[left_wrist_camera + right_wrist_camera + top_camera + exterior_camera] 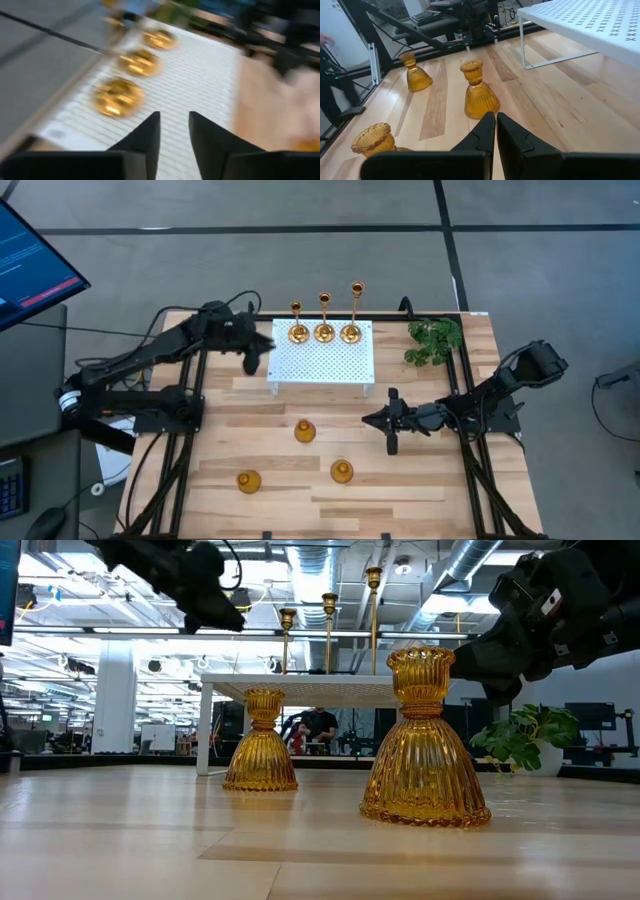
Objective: Pick & Place candle stick holders
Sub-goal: Put the top yellow glass candle holder on the shelf
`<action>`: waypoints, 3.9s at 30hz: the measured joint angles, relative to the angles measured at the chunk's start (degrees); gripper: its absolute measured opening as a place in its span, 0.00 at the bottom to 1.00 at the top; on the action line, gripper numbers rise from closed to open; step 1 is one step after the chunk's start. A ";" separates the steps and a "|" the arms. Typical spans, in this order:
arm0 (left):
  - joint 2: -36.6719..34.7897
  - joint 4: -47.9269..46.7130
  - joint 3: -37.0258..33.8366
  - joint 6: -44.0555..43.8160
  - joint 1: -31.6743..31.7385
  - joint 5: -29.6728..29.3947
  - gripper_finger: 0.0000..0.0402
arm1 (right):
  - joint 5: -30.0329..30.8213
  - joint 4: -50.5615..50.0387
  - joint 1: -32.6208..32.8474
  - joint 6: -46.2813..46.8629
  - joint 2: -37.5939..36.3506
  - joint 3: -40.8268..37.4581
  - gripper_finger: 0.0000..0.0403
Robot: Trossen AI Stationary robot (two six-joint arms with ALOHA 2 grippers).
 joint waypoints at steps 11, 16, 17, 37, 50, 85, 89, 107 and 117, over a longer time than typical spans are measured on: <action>-12.08 6.06 -18.40 3.56 -11.23 15.87 0.02 | 0.00 0.03 0.14 -0.02 -0.01 0.00 0.02; -15.31 23.47 -30.38 1.30 -20.68 10.73 0.01 | 0.02 0.03 0.14 -0.02 0.00 0.00 0.02; -15.34 26.38 -32.22 0.65 -22.64 8.68 0.01 | 0.01 0.04 0.14 -0.02 0.00 0.00 0.02; 1.95 50.10 -38.36 -0.94 -52.62 -25.44 0.02 | 0.15 0.01 0.14 -0.04 0.00 0.00 0.02; 15.88 64.08 -38.36 -1.05 -51.98 -26.90 0.18 | 0.22 -0.02 0.12 -0.04 -0.02 0.00 0.02; 33.12 70.50 -27.28 -6.10 -48.59 -32.60 0.61 | 0.22 -0.17 0.09 -0.07 -0.02 0.00 0.02; 33.93 70.42 -26.97 -7.10 -48.30 -32.48 0.63 | 0.22 -0.15 0.07 -0.07 -0.02 0.00 0.02; 39.83 71.17 -22.78 -7.04 -47.62 -32.24 0.64 | 0.22 0.03 0.05 -0.04 -0.02 -0.02 0.02; 39.81 71.17 -22.88 -8.36 -47.63 -32.23 0.47 | 0.22 0.01 0.05 -0.07 -0.02 -0.02 0.02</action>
